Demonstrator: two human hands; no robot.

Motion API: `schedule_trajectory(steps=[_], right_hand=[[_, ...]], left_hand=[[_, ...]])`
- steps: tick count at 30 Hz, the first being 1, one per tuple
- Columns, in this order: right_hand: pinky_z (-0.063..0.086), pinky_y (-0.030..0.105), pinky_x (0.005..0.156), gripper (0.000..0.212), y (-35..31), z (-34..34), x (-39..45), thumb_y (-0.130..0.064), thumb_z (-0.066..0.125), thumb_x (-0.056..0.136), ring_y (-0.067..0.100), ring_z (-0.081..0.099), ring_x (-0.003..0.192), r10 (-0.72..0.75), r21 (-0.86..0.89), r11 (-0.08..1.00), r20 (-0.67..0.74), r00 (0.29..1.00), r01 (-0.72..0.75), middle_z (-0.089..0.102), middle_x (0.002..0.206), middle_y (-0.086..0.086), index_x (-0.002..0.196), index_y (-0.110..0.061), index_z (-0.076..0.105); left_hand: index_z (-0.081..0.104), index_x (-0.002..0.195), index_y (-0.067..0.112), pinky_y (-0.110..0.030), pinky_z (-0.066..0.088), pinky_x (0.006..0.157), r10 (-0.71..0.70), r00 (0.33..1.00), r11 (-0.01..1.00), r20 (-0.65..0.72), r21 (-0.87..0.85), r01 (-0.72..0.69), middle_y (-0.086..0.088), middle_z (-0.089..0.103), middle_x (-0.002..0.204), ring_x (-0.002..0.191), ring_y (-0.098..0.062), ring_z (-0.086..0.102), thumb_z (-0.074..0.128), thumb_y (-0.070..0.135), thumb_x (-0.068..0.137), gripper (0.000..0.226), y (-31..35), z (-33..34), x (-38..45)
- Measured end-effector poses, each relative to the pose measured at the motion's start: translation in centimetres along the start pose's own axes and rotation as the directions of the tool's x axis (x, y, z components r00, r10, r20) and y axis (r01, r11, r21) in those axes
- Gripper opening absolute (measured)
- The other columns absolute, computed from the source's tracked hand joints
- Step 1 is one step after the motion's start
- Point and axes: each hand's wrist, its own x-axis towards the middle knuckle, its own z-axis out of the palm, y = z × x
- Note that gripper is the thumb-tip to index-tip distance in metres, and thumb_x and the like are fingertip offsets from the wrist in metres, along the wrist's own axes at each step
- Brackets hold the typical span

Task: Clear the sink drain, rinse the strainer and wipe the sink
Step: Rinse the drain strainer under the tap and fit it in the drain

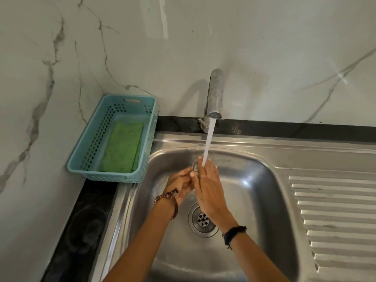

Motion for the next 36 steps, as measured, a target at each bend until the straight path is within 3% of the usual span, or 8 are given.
schedule_trajectory(steps=[4, 8, 14, 18, 21, 24, 30, 36], right_hand=[[0.014, 0.043, 0.119, 0.056, 0.5, 0.0, -0.1, -0.043, 0.008, 0.098, 0.018, 0.019, 0.144, -0.149, -0.077, 0.986, 0.041, 0.988, 0.151, 0.021, 0.154, 0.001, 0.148, -0.022, 0.021], [0.056, 0.028, 0.084, 0.033, 1.8, -2.6, 1.3, -0.028, 0.042, 0.098, 0.014, 0.061, 0.097, 0.304, 0.639, 0.656, 0.263, 0.916, -0.402, 0.059, 0.12, 0.009, 0.122, -0.009, 0.055], [0.044, 0.008, 0.081, 0.007, 1.8, -5.4, 0.0, -0.01, 0.065, 0.084, -0.008, 0.057, 0.084, 0.039, 0.457, 0.884, 0.126, 0.991, -0.093, 0.066, 0.09, -0.007, 0.09, -0.013, 0.066], [0.016, 0.038, 0.117, 0.023, 3.2, -4.8, -2.1, -0.012, 0.062, 0.085, 0.002, 0.046, 0.121, -0.272, -0.106, 0.954, 0.098, 0.957, 0.282, 0.067, 0.116, -0.007, 0.105, -0.02, 0.07], [-0.006, 0.045, 0.117, 0.054, 3.1, -5.0, -2.7, -0.047, 0.024, 0.094, 0.016, 0.024, 0.143, -0.185, -0.381, 0.888, 0.219, 0.958, 0.259, 0.044, 0.144, -0.005, 0.135, -0.022, 0.047], [-0.023, 0.04, 0.113, 0.07, 1.5, -4.5, -2.9, -0.057, -0.009, 0.086, 0.01, -0.011, 0.143, -0.098, -0.369, 0.904, 0.311, 0.945, 0.216, 0.006, 0.156, -0.006, 0.147, -0.026, 0.009], [-0.03, 0.043, 0.109, 0.085, 2.4, -5.0, -3.4, -0.052, -0.024, 0.079, 0.011, 0.006, 0.145, -0.13, -0.477, 0.836, 0.306, 0.943, 0.27, 0.016, 0.156, -0.003, 0.148, -0.022, 0.016], [-0.015, 0.042, 0.117, 0.06, 1.5, -4.1, -3.2, -0.052, 0.009, 0.095, 0.0, 0.012, 0.141, -0.093, -0.043, 0.993, 0.316, 0.944, 0.112, 0.029, 0.152, -0.009, 0.142, -0.027, 0.036]], left_hand=[[0.064, 0.104, 0.007, -0.024, 0.057, 0.072, 0.017, 1.0, 0.997, 0.008, 0.077, -0.018, -0.005, 0.07, 0.093, 0.088, -0.015, 0.065, 0.047, 0.001, 0.091, 0.022, 0.1, 0.0, -0.5], [0.062, 0.099, 0.01, -0.024, 0.051, 0.075, 0.032, 0.998, 0.99, -0.055, 0.142, -0.024, -0.005, 0.065, 0.094, 0.085, -0.014, 0.06, 0.049, 0.002, 0.091, 0.017, 0.1, -0.2, -0.8], [0.051, 0.118, -0.001, -0.039, 0.046, 0.09, -0.139, 0.987, 0.99, -0.086, -0.032, 0.137, -0.022, 0.055, 0.12, 0.117, -0.033, 0.051, 0.049, 0.027, 0.094, 0.037, -0.2, 0.4, -0.6], [0.044, 0.128, -0.004, -0.041, 0.048, 0.086, -0.098, 0.994, 0.994, -0.052, 0.042, 0.101, -0.021, 0.059, 0.113, 0.117, -0.036, 0.052, 0.04, 0.002, 0.095, 0.034, 0.3, 1.2, -0.6], [0.043, 0.132, 0.001, -0.041, 0.046, 0.091, -0.072, 0.996, 0.989, -0.06, 0.124, 0.079, -0.02, 0.057, 0.12, 0.113, -0.034, 0.054, 0.035, -0.004, 0.095, 0.039, 0.0, 1.3, -0.5], [0.044, 0.132, 0.004, -0.036, 0.051, 0.079, -0.076, 0.997, 0.983, 0.008, 0.169, 0.073, -0.012, 0.06, 0.105, 0.091, -0.021, 0.059, 0.034, -0.002, 0.095, 0.039, -0.1, 1.9, -0.8], [0.048, 0.127, 0.001, -0.04, 0.05, 0.084, -0.041, 0.999, 0.97, -0.034, 0.238, 0.048, -0.013, 0.059, 0.102, 0.093, -0.025, 0.058, 0.034, -0.006, 0.094, 0.037, 1.1, 1.7, -0.1], [0.045, 0.129, -0.002, -0.029, 0.048, 0.07, -0.033, 0.998, 0.962, -0.051, 0.271, 0.045, -0.008, 0.057, 0.09, 0.075, -0.016, 0.055, 0.033, -0.009, 0.093, 0.039, 0.4, 2.3, -0.5]])
